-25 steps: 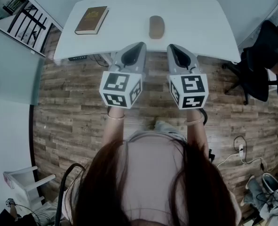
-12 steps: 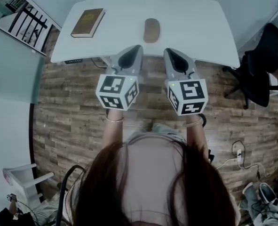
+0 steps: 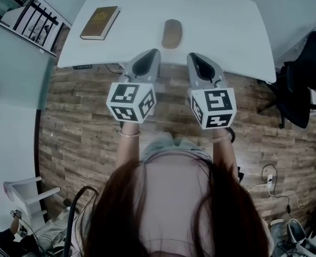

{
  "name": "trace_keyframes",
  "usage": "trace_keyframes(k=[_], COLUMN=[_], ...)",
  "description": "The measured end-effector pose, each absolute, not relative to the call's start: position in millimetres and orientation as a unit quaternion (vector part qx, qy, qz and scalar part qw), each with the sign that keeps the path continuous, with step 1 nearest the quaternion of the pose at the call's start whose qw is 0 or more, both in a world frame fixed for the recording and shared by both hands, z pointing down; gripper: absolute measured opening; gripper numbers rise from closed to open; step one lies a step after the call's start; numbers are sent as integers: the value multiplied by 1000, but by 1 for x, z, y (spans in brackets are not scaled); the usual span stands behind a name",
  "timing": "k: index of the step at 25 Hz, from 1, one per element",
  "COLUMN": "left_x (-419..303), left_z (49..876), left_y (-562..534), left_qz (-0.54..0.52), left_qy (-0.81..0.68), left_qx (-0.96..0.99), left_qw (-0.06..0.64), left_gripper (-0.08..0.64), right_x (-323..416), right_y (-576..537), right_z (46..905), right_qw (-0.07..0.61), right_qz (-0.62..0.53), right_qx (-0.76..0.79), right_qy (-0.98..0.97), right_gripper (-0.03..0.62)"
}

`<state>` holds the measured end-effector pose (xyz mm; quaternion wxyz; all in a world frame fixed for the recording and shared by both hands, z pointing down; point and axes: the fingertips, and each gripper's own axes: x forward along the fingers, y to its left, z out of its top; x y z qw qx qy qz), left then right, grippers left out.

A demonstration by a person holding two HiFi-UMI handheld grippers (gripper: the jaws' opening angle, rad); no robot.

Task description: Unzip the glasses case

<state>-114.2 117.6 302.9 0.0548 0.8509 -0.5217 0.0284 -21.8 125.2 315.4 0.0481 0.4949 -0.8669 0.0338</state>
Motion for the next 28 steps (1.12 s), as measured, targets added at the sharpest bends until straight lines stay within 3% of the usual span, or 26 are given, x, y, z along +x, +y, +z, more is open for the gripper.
trace_keyframes(k=[23,25,26,28], left_x=[-138,-139,-140,-144], left_z=[332,337,340,345], left_y=[2,-8,-12,-22], left_qz=[28,33,35,36], left_qy=[-498,-491,-488,-484], left_qx=[859,862,863,864], left_qw=[115,124,129,138], left_gripper=[8,35,88,94], right_x=[-31,-32,-32,-33], right_y=[17,6,1,-10], right_z=[334,335,335,336], right_qw=[63,66,68,71], right_qz=[40,41,42,43], right_qx=[501,504,506,510], right_qy=[-862,-860,-859,-856], right_gripper=[2,2,2,2])
